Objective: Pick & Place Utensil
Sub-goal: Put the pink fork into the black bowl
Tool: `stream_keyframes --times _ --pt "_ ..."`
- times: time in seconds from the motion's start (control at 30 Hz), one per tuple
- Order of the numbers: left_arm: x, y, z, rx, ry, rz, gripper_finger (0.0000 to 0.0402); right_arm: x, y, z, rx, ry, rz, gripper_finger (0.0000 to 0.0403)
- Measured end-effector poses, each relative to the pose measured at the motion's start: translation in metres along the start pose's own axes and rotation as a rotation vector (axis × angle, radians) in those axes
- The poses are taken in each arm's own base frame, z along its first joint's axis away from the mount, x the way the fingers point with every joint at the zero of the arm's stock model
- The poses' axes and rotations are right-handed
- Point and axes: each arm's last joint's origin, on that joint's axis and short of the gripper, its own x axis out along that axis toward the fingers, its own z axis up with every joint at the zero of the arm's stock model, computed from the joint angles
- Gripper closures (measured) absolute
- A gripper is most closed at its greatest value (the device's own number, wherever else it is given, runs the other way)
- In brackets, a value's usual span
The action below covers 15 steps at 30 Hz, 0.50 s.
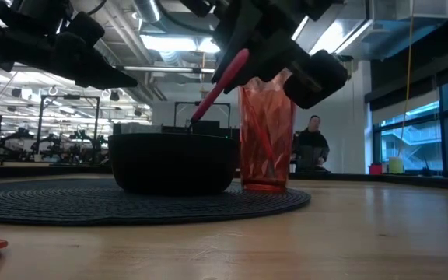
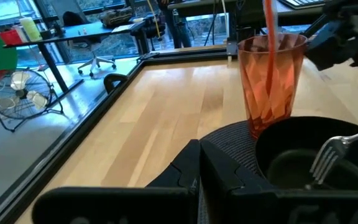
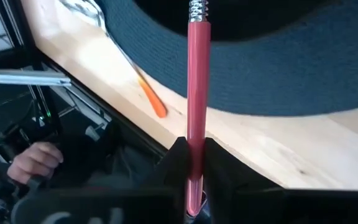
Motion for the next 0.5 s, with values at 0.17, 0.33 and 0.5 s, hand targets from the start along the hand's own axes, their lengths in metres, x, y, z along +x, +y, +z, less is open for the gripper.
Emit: stream_keyframes --times 0.17,0.33,0.5 --pt "0.0000 0.0001 0.0003 0.000 -0.003 0.001 0.0398 0.0003 -0.0021 -0.0009 0.014 -0.005 -0.022 0.0369" --pt "0.0000 0.0001 0.0007 0.001 -0.007 0.002 0.0398 0.0001 -0.0041 0.0008 0.036 -0.053 -0.043 0.0369" --pt "0.0000 0.0001 0.0007 0.001 -0.007 0.002 0.0398 0.0002 -0.0048 0.0007 0.046 -0.057 -0.049 0.0360"
